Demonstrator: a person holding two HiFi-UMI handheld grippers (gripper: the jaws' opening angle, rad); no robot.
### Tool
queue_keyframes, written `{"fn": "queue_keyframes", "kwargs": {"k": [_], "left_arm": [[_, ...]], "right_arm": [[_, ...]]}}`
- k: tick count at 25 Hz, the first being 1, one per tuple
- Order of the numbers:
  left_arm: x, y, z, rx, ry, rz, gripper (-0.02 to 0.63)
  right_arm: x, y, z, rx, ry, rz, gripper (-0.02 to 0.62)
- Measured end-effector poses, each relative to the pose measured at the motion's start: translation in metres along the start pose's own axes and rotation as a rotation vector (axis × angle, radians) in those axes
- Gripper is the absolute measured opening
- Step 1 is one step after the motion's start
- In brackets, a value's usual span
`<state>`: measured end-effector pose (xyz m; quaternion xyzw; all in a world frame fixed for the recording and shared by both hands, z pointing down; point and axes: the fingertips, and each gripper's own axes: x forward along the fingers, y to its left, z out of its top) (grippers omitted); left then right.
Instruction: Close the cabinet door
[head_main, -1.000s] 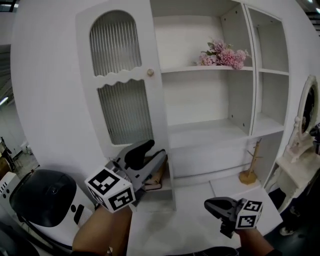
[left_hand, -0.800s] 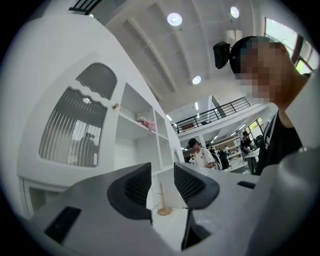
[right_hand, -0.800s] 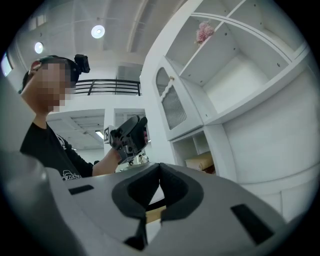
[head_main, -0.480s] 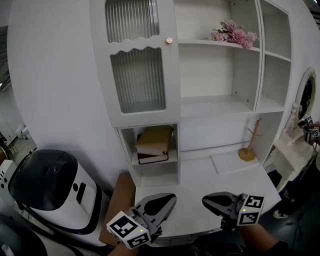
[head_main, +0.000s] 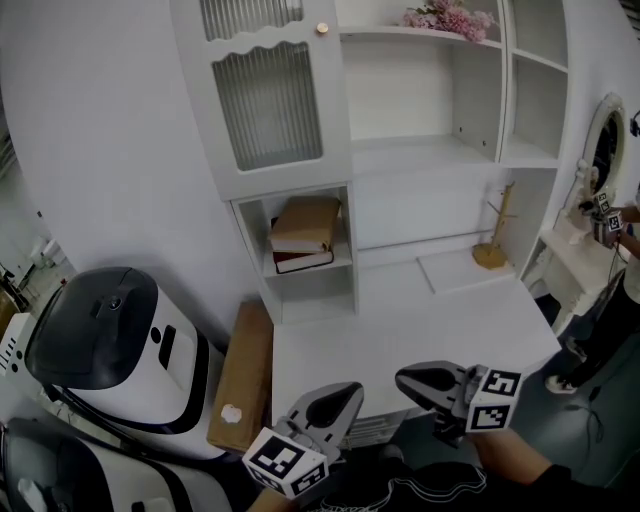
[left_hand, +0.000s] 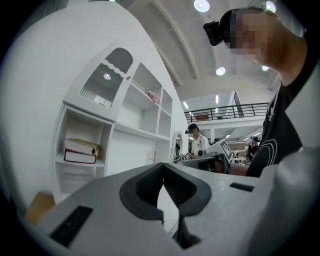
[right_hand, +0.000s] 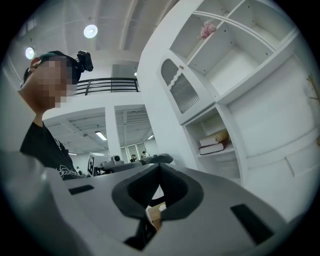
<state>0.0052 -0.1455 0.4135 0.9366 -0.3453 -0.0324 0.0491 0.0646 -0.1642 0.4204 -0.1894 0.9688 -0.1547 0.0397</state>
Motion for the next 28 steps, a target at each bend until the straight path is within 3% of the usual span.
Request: {"fn": "queue_keyframes", "kwargs": {"k": [3,6,9,14,28], "left_arm": [[-0.018,0.007,-0.006,-0.003,0.015,0.053,0.005],[-0.03,0.014,-0.005,-0.055,-0.008,0.086,0.005],[-0.033,0.009,-0.008,-0.09,-0.022,0.074,0.005],[-0.034,0.003,-0.012,-0.067,-0.014,0.071,0.005],[-0.025,-0.006,-0.029,-0.102,0.018,0.058,0.005]], "right_arm": [[0.0,0.008,-0.011,0.021,-0.004,0.011,0.006],[0.002,0.01,-0.021,0.034,-0.009,0.013,0.006],[0.004,0.011,-0.032,0.054,0.002,0.008,0.006],[0.002,0.015,-0.037,0.045,0.01,0.006,0.006],[-0.006,0.015,-0.051,0.062,0.035,0.013,0.006]]}}
